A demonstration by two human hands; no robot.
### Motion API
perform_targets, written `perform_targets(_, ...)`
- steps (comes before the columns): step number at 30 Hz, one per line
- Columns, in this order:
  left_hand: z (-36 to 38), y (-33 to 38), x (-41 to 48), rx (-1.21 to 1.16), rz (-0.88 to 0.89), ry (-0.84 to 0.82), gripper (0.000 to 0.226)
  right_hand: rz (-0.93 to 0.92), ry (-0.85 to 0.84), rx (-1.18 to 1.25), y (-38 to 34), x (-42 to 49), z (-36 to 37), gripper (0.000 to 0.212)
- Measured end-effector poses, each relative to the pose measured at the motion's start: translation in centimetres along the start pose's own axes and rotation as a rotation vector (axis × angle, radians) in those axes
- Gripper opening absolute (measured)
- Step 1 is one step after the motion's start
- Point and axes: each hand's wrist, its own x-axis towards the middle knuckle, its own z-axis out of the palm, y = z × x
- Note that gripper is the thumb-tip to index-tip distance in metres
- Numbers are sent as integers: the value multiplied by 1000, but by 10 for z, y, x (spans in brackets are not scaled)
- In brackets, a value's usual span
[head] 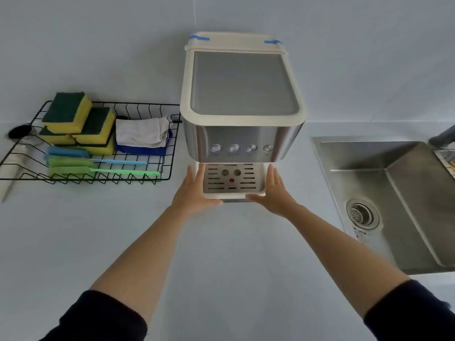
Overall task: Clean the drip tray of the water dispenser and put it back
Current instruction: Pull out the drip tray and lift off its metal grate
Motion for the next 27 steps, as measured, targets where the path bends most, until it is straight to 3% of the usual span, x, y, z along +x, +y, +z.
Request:
perform_targets(5, 3, 1, 11, -47, 23, 21, 106, 23, 7, 113, -1, 19, 3, 109)
perform_targets(14, 2, 1, 14, 45, -62, -40, 110, 10, 12, 195, 0, 30, 9, 78)
perform_targets(23, -5, 7, 12, 16, -46, -11, 98, 25, 41, 214, -4, 28, 7, 78)
perform_targets(27, -7, 6, 8, 10, -36, -25, 109, 2, 61, 248, -6, 22, 7, 78)
